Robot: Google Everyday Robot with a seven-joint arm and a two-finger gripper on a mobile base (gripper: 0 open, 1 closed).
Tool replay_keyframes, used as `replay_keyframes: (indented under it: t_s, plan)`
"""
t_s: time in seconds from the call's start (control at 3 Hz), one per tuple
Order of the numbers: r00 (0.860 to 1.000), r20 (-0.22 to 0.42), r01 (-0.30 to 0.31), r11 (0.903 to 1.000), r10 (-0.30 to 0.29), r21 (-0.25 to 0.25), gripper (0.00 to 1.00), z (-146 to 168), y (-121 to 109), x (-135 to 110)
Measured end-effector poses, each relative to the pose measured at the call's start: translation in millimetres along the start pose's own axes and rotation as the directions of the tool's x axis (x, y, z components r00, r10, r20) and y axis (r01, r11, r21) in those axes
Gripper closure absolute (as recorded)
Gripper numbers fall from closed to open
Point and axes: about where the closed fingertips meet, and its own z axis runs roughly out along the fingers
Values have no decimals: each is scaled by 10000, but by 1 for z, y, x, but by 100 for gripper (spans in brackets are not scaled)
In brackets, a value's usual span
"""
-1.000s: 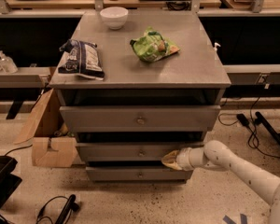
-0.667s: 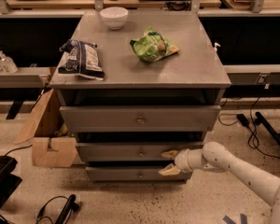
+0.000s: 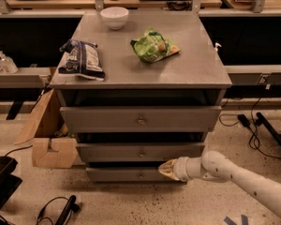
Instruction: Close middle drawer
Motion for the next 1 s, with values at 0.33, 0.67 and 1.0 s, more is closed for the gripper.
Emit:
replay_keyframes:
  t_s: [0.33, 0.67, 1.0]
  plan:
    - [10000, -80, -17, 10000, 17, 15, 100, -9, 19, -1]
    - [9998, -182, 95, 10000, -95, 6, 100, -34, 43, -1]
    - [9969, -656, 429, 9990, -435, -106, 100, -84, 60, -4]
